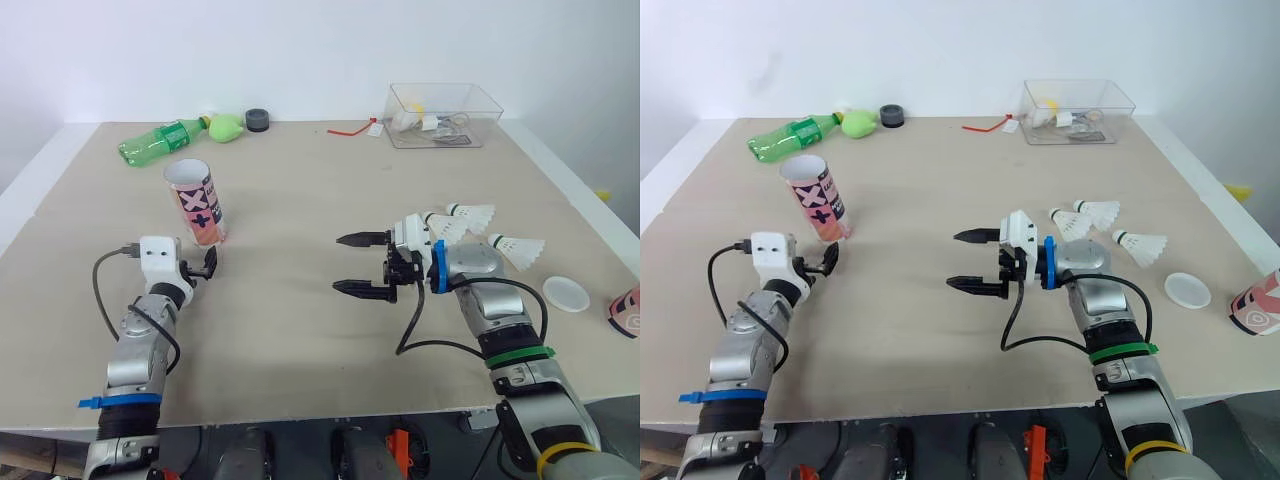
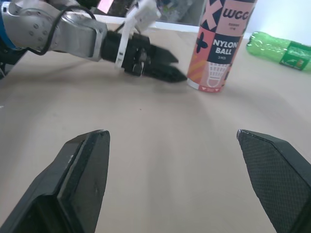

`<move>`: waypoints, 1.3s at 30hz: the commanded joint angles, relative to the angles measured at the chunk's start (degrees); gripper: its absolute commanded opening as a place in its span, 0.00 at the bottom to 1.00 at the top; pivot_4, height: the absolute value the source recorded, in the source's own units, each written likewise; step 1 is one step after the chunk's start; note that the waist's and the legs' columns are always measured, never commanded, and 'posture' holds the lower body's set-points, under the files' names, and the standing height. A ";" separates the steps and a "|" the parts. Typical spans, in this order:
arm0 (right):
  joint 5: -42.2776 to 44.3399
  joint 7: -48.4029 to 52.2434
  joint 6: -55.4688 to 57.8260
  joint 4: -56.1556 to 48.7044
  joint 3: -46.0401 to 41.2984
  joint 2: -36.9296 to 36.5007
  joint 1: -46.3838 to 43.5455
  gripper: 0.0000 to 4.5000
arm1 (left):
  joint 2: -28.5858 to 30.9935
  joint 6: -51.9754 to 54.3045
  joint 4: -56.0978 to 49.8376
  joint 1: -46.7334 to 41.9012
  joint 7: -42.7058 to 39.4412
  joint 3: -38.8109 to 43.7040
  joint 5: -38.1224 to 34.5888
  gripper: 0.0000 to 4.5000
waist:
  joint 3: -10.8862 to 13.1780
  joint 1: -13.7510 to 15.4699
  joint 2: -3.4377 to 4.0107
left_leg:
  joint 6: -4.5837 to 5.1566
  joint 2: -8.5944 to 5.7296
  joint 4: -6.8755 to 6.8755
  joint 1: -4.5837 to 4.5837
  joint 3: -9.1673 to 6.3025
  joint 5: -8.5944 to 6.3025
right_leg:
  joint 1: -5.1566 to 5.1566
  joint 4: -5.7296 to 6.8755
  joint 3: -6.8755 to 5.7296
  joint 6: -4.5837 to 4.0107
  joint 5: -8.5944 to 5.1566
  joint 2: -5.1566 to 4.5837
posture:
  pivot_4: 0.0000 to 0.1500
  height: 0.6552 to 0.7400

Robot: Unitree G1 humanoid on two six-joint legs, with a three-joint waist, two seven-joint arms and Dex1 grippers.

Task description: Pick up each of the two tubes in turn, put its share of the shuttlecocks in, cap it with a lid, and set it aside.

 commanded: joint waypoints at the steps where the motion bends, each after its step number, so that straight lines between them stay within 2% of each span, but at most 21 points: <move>1: 0.27 -0.47 -0.92 -2.42 -1.70 -0.89 0.21 0.99 | 2.21 -3.33 4.81 -3.37 -2.28 0.15 0.68 1.00 | 0.00 0.00 0.00 | 0.00 0.00 -0.01 0.01 0.00 0.00 | 0.00 0.00 -0.01 -0.01 0.00 0.00 | 1.00 1.00; 14: -0.25 -1.63 -1.58 -2.63 -2.18 -1.56 1.01 0.99 | 5.62 -13.57 22.53 -12.88 -10.33 -1.92 2.56 1.00 | 0.00 0.00 0.00 | -0.01 -0.01 0.00 0.02 0.03 0.00 | 0.01 0.00 -0.01 0.00 0.03 -0.05 | 1.00 1.00; 19: -0.30 -1.67 -1.70 -2.49 -2.18 -1.77 1.12 0.99 | 6.42 -15.13 25.82 -15.25 -12.84 -1.72 2.31 1.00 | 0.00 0.00 0.00 | -0.01 -0.01 0.00 -0.01 0.02 0.00 | 0.00 0.00 -0.03 -0.01 0.02 -0.06 | 1.00 1.00; 36: -0.71 -1.29 -1.53 -3.61 -1.57 -1.79 1.56 0.99 | 8.12 -20.68 47.50 -27.32 -20.57 -2.43 3.39 1.00 | 0.01 -0.02 -0.01 | -0.01 -0.06 0.00 -0.10 0.01 0.00 | -0.06 0.00 -0.08 0.02 0.01 -0.06 | 1.00 1.00; 39: -0.65 -1.43 -1.30 -4.09 -1.66 -1.84 1.81 1.00 | 8.37 -21.56 49.60 -28.28 -20.40 -2.20 3.63 0.83 | 0.01 -0.02 -0.01 | -0.01 -0.06 0.01 -0.10 0.00 0.00 | -0.05 0.00 -0.09 0.03 0.02 -0.06 | 1.00 1.00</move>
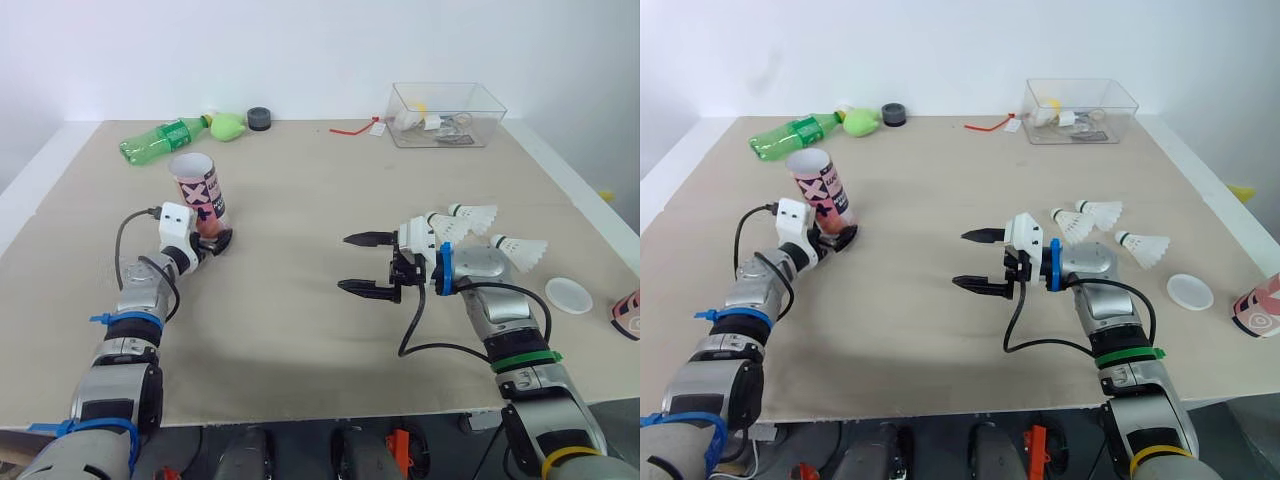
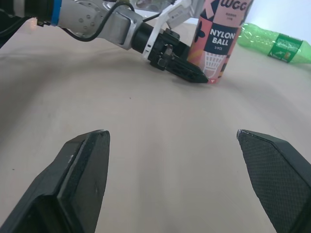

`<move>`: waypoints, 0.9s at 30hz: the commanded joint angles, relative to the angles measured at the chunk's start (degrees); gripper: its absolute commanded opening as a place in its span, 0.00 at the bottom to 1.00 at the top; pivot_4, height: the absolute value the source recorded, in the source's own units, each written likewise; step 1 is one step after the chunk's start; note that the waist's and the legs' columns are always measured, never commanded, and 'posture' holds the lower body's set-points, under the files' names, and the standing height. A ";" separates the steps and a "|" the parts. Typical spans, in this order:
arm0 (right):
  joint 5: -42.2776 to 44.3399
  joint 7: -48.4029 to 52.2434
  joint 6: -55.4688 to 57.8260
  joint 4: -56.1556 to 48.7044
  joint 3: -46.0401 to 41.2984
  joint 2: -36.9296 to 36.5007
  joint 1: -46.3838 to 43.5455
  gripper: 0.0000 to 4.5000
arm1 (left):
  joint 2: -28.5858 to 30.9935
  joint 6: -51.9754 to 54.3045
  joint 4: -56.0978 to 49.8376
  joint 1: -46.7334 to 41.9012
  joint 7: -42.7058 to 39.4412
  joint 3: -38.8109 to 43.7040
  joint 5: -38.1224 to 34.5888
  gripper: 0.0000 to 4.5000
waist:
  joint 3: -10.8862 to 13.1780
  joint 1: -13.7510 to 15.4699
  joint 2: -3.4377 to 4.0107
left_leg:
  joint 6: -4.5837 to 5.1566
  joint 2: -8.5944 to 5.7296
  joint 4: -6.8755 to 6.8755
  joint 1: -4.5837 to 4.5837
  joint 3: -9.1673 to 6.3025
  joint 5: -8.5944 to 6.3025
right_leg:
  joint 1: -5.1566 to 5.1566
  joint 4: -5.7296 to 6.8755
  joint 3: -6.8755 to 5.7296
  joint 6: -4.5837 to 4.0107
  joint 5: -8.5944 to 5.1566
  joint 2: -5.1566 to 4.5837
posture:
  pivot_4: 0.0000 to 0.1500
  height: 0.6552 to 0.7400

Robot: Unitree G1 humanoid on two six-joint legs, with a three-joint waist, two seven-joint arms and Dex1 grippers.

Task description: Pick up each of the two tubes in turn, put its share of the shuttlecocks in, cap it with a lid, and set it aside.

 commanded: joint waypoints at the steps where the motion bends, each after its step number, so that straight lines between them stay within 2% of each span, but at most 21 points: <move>1: 0.58 -0.17 -0.07 -2.63 -1.14 -0.68 0.24 1.00 | 0.92 -1.90 2.08 -1.81 0.04 0.27 0.52 0.74 | 0.00 0.00 0.00 | 0.00 0.00 0.00 0.00 0.00 0.00 | 0.00 0.00 0.00 0.01 0.00 0.00 | 1.00 1.00; 4: 0.66 -0.31 0.06 -2.90 -1.29 -0.69 0.34 1.00 | 1.16 -3.07 3.10 -2.40 -1.04 0.22 0.56 0.60 | 0.00 0.00 0.00 | 0.00 0.00 0.01 0.00 0.01 0.00 | 0.00 0.00 0.01 0.02 0.01 0.00 | 1.00 1.00; 8: 1.06 -0.36 0.26 -3.17 -1.64 -0.71 0.42 1.00 | 1.46 -5.66 2.03 -2.22 -5.10 -1.28 1.41 0.60 | 0.00 -0.01 0.00 | 0.00 0.01 0.01 -0.01 0.01 0.00 | -0.01 0.00 0.00 0.02 0.02 0.00 | 1.00 1.00; 11: 2.08 0.41 1.31 -4.18 -2.18 -1.38 0.86 1.00 | 1.31 -8.42 -2.79 -0.14 -12.13 -5.18 3.08 0.60 | 0.00 0.00 0.00 | 0.00 -0.01 0.01 -0.03 0.01 0.00 | -0.02 0.00 0.00 0.01 0.01 0.00 | 1.00 1.00; 14: 2.82 0.68 1.88 -5.83 -3.01 -2.53 1.63 1.00 | 1.24 -8.14 -12.55 3.60 -22.48 -9.52 1.90 0.60 | 0.00 0.01 0.00 | -0.01 -0.04 0.01 -0.12 0.02 -0.02 | -0.07 0.00 0.01 -0.01 0.00 -0.04 | 1.00 1.00; 19: 4.40 0.32 3.69 -8.24 -4.89 -4.57 3.18 1.00 | 4.48 -6.72 -29.32 9.42 -36.98 -18.08 2.10 0.60 | 0.00 0.01 0.00 | -0.01 -0.05 0.01 -0.17 0.01 -0.05 | -0.12 -0.02 0.02 -0.07 -0.04 -0.09 | 1.00 1.00; 22: 4.69 -1.90 5.43 -9.96 -6.55 -6.03 5.36 1.00 | 7.45 1.87 -35.53 7.54 -45.95 -23.80 2.40 0.60 | -0.01 0.02 0.03 | -0.01 -0.02 0.01 -0.14 -0.03 -0.05 | -0.12 0.03 0.00 -0.21 -0.12 -0.05 | 1.00 1.00; 25: 5.16 -4.32 7.46 -11.36 -7.95 -6.44 6.81 1.00 | 8.74 8.19 -36.53 4.17 -51.16 -26.97 2.72 0.60 | 0.00 0.02 0.02 | 0.00 0.03 0.08 -0.13 -0.09 -0.02 | -0.09 0.09 0.01 -0.34 -0.26 0.09 | 1.00 1.00; 27: 5.51 -7.37 9.39 -12.43 -9.30 -6.28 7.87 1.00 | 8.41 10.35 -34.98 1.00 -53.40 -29.13 3.82 0.60 | -0.01 0.02 0.02 | 0.01 0.02 0.08 -0.13 -0.10 0.00 | -0.09 0.10 0.06 -0.07 -0.40 0.13 | 1.00 1.00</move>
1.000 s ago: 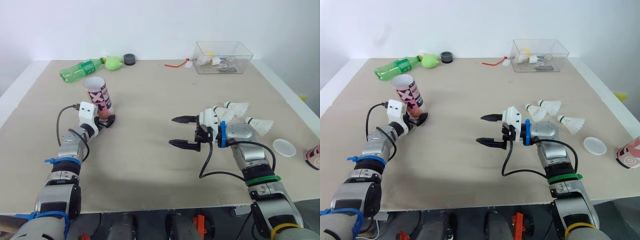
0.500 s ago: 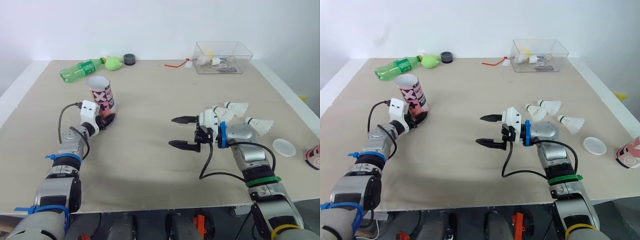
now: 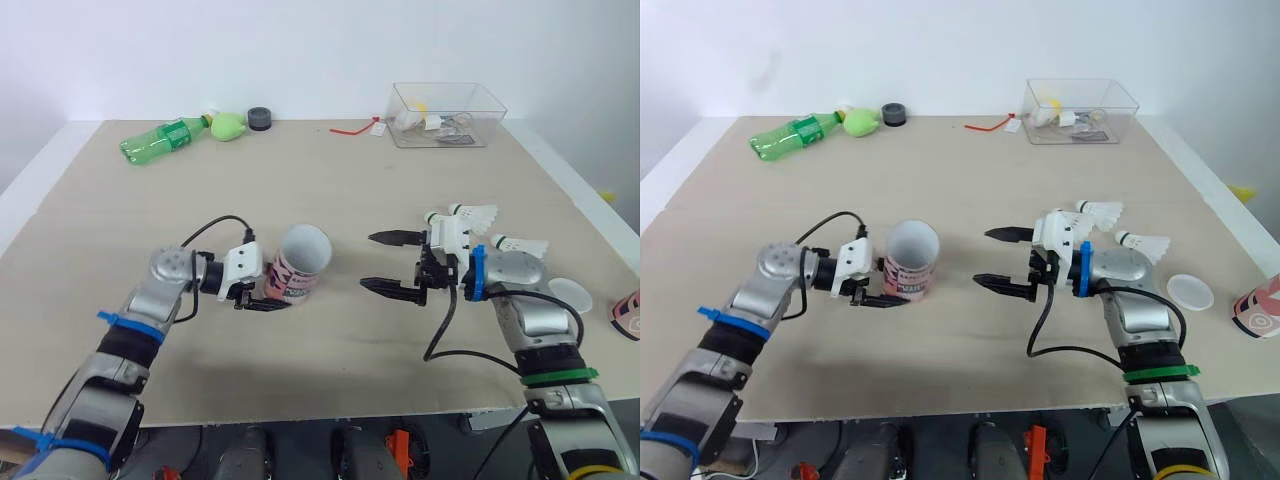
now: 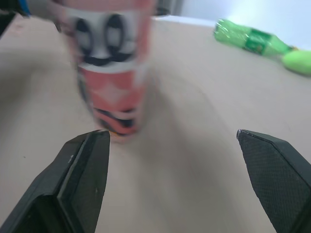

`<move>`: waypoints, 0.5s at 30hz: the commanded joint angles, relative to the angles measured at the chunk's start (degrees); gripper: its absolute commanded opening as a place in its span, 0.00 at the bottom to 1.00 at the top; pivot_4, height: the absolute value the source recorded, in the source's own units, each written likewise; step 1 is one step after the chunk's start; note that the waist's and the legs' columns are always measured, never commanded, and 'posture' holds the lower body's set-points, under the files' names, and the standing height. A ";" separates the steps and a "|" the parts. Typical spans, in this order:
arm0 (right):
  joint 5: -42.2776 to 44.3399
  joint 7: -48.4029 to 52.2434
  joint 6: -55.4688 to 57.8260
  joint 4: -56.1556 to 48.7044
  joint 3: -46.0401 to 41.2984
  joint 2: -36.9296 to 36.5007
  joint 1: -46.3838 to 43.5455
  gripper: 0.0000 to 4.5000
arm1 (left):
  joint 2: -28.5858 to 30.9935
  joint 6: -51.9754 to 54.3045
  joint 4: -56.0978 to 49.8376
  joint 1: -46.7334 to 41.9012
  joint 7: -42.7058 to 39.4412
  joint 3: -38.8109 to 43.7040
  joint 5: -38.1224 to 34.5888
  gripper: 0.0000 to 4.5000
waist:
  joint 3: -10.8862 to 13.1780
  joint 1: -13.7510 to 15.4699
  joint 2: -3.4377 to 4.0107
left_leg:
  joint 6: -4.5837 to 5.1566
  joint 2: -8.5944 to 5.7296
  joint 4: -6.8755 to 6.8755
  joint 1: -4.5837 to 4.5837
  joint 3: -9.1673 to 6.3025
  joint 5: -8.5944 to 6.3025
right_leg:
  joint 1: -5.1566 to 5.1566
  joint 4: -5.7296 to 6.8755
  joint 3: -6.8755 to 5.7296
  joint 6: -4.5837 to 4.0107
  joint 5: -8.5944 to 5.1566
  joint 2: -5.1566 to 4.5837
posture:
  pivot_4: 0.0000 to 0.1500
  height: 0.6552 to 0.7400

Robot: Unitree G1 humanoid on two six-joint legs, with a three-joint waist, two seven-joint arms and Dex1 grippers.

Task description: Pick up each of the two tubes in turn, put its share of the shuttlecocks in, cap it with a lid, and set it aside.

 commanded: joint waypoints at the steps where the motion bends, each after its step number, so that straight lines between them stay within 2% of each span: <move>1: 1.72 -4.06 2.53 -3.91 -3.41 -0.54 1.06 1.00 | -0.27 3.78 0.16 -4.30 -4.14 -2.76 1.13 0.60 | 0.00 -0.01 0.00 | 0.00 0.00 0.00 0.00 0.00 0.00 | 0.00 0.00 0.03 0.11 -0.06 0.01 | 1.00 1.00; 7: 0.80 -15.32 7.17 -9.73 -6.86 0.08 5.35 1.00 | -2.44 6.29 4.96 -10.03 -7.92 -6.37 3.25 0.60 | 0.00 -0.02 0.00 | 0.03 -0.08 -0.01 -0.06 -0.11 -0.02 | -0.01 0.06 0.19 0.17 -0.12 0.10 | 1.00 1.00; 15: -0.91 -32.90 15.55 -19.81 -11.35 2.65 12.40 1.00 | -3.60 4.33 7.12 -11.50 -8.41 -6.83 5.09 0.60 | 0.00 -0.02 0.00 | 0.08 -0.07 -0.02 -0.05 -0.18 -0.07 | 0.01 0.10 0.18 0.47 -0.16 0.13 | 1.00 1.00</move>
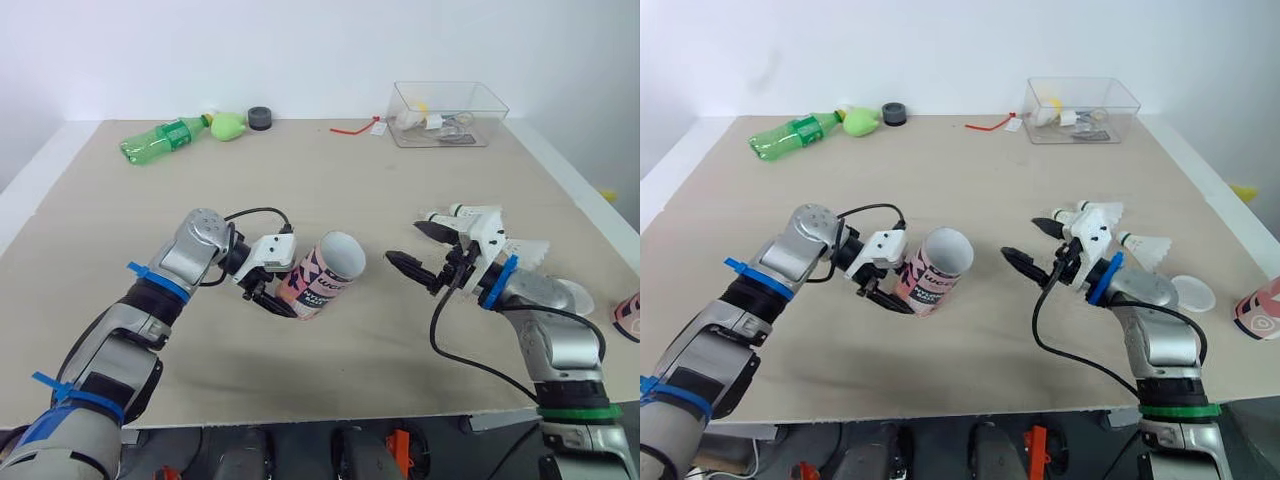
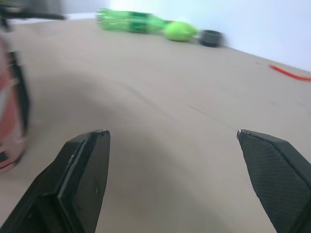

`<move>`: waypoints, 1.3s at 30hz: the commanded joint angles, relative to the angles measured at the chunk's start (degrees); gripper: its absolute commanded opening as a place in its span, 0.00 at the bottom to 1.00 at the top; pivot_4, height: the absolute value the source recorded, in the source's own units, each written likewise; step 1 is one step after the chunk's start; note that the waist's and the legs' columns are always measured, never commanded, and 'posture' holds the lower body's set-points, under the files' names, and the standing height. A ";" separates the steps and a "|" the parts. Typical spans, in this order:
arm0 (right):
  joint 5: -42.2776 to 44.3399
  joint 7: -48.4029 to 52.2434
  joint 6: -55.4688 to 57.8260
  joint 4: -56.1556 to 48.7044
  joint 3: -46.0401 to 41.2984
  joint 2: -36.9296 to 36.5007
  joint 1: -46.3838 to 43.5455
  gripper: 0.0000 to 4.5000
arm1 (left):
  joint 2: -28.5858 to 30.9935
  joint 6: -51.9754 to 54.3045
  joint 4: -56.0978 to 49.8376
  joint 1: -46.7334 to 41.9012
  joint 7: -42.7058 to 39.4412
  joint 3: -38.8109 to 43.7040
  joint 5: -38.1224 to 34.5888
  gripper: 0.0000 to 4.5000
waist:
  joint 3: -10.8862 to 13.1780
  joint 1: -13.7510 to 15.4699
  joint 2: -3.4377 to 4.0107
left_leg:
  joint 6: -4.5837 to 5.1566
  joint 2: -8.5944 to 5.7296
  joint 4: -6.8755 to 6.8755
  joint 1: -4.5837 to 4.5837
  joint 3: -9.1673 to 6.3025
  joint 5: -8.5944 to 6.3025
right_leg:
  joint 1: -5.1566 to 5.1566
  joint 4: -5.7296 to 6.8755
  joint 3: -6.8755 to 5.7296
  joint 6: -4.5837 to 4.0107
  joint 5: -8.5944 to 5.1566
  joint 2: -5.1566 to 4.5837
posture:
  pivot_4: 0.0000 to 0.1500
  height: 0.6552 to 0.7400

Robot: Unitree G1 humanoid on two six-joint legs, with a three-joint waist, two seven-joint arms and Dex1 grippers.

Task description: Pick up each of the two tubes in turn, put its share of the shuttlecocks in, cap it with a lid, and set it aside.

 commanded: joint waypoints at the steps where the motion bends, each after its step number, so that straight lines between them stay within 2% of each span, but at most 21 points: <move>1: -1.65 -8.65 3.90 -7.00 -3.68 0.28 2.57 1.00 | -0.19 -1.44 -0.53 -0.54 0.36 -0.52 1.40 0.60 | 0.00 0.01 0.00 | 0.00 -0.01 0.01 0.00 0.01 0.00 | 0.00 0.00 0.01 -0.03 -0.01 -0.02 | 1.00 1.00; 3: -1.56 -12.14 6.56 -9.39 -4.80 0.73 3.72 1.00 | -0.36 -1.52 -1.19 -0.22 0.77 -0.53 1.60 0.60 | 0.00 0.02 0.00 | 0.00 -0.02 0.02 -0.01 0.02 0.00 | 0.01 0.00 0.02 -0.18 -0.11 -0.05 | 1.00 1.00; 7: -3.65 -25.30 14.11 -10.47 -10.40 2.93 3.21 1.00 | -0.46 0.44 -3.50 0.60 1.27 -0.49 1.69 0.60 | 0.00 0.03 0.00 | 0.00 -0.02 0.06 0.01 0.09 0.01 | 0.01 0.00 0.08 -0.14 -0.08 -0.06 | 1.00 1.00; 10: -5.74 -29.26 17.16 -10.79 -11.05 2.69 3.88 1.00 | -0.08 2.09 -5.17 0.94 1.33 -0.52 1.83 0.60 | -0.01 0.05 0.01 | 0.01 -0.03 0.07 0.01 0.08 0.02 | 0.03 0.00 0.08 -0.13 -0.07 -0.08 | 1.00 1.00; 16: -7.75 -30.78 17.68 -9.07 -10.39 2.74 4.18 1.00 | 0.55 5.36 -8.00 1.37 0.84 -0.62 1.64 0.60 | -0.02 0.01 0.03 | 0.02 -0.04 0.04 0.01 0.07 0.01 | 0.01 0.00 0.11 -0.14 -0.10 -0.03 | 1.00 1.00; 23: -6.28 -24.59 14.81 -2.52 -6.39 3.18 -0.49 1.00 | 0.93 7.27 -8.61 1.72 1.36 -0.41 1.64 0.60 | -0.02 -0.10 0.04 | 0.03 -0.03 0.05 0.05 0.09 0.02 | 0.03 0.00 0.16 -0.09 -0.07 0.02 | 1.00 1.00; 32: -8.13 -25.56 7.92 16.49 -5.41 5.76 -11.75 1.00 | 1.54 9.59 -11.46 2.77 1.43 -0.04 0.83 0.60 | -0.02 -0.19 0.04 | 0.05 -0.04 0.04 0.02 0.09 0.02 | 0.02 0.00 0.18 0.12 0.07 0.03 | 1.00 1.00; 39: -10.16 -24.48 2.57 26.67 -2.81 6.78 -17.62 1.00 | 1.93 9.59 -11.76 3.08 1.69 -0.12 0.84 0.60 | -0.02 -0.36 0.04 | 0.06 -0.01 0.02 0.05 0.10 0.02 | 0.01 0.01 0.19 0.12 0.07 0.08 | 1.00 1.00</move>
